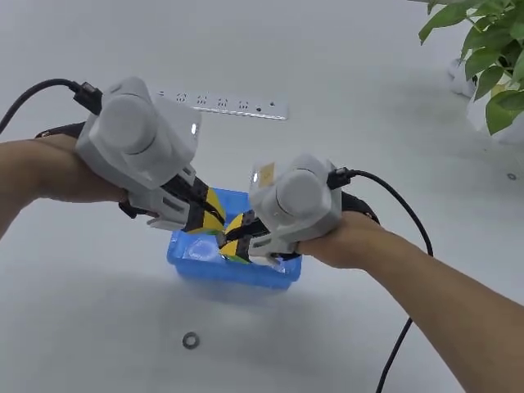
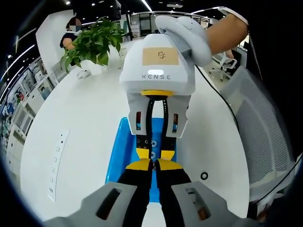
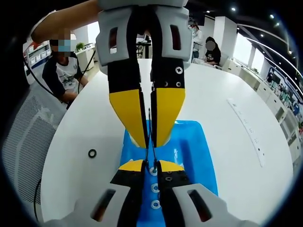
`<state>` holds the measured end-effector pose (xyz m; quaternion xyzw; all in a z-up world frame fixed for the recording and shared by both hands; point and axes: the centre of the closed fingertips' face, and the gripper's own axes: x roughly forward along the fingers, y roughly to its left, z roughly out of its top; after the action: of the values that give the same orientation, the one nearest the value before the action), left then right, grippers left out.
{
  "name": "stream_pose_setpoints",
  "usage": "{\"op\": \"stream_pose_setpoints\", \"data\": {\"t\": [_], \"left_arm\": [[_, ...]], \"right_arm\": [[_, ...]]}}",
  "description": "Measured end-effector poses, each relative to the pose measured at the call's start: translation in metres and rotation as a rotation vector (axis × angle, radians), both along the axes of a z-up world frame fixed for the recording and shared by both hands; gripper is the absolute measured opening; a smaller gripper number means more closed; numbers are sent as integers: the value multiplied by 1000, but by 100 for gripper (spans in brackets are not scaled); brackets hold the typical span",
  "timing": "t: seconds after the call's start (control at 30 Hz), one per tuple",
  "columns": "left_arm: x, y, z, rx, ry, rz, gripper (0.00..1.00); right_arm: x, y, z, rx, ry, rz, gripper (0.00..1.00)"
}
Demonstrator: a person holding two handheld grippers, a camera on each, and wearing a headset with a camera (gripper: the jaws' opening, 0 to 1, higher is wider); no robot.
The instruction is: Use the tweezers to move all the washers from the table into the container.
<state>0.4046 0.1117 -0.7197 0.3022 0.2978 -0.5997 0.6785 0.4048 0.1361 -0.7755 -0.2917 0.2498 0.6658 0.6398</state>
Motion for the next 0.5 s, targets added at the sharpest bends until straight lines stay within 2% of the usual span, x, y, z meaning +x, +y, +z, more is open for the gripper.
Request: {"op": "stream_pose_setpoints", "data": {"t": [0.5], "left_arm": [[-3, -1, 12, 6, -12, -7, 7]], "right_arm": [[-1, 1, 11, 15, -16, 0, 12]]}}
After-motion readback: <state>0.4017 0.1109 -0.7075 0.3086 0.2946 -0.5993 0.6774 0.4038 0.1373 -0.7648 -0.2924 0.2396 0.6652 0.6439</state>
